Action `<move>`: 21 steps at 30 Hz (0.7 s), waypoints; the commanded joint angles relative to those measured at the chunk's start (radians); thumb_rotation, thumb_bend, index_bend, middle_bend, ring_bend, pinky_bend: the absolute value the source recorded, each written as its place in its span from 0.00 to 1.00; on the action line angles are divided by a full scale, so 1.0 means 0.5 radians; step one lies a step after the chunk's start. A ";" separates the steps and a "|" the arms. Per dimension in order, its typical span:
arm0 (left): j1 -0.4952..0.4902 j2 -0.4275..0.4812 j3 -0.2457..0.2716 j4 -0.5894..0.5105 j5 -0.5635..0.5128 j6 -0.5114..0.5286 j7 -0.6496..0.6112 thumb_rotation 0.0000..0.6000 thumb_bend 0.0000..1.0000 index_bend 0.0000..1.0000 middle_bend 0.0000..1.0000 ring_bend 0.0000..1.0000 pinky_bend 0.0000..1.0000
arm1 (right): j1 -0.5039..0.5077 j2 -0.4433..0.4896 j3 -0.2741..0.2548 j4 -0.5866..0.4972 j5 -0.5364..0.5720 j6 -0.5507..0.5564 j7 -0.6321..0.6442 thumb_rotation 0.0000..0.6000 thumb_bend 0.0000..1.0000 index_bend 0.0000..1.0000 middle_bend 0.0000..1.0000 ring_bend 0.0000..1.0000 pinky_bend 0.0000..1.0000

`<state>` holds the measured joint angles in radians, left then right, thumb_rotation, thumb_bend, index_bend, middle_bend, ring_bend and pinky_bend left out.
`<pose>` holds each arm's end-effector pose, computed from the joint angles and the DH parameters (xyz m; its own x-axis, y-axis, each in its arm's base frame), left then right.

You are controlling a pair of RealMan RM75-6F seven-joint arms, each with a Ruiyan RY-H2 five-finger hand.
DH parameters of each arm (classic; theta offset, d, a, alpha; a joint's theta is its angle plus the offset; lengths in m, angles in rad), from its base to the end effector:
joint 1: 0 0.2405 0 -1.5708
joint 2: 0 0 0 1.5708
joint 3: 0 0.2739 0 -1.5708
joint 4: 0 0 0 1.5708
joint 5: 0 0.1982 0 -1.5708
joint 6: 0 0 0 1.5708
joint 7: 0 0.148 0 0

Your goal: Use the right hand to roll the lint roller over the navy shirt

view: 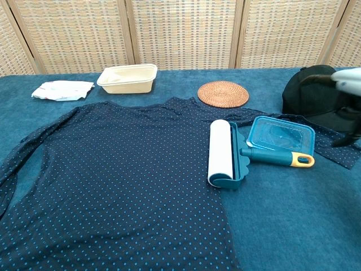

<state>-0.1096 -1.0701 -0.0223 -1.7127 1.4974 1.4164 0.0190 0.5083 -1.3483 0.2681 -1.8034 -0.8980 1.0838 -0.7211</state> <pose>-0.3079 0.1855 0.1718 0.3680 0.0932 0.9251 0.9298 -0.0343 -0.3664 -0.2111 -0.3151 0.0688 0.5140 -0.2546 0.8192 -0.8570 -0.1099 0.5035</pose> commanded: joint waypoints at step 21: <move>-0.024 -0.005 0.001 0.008 -0.028 -0.032 0.000 1.00 0.00 0.00 0.00 0.00 0.00 | 0.502 -0.716 -0.020 0.392 0.749 0.382 -0.488 1.00 0.33 0.38 1.00 1.00 1.00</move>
<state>-0.1214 -1.0728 -0.0218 -1.7090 1.4833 1.4007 0.0189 0.7550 -1.6984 0.2612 -1.6169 -0.5307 1.2696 -0.9623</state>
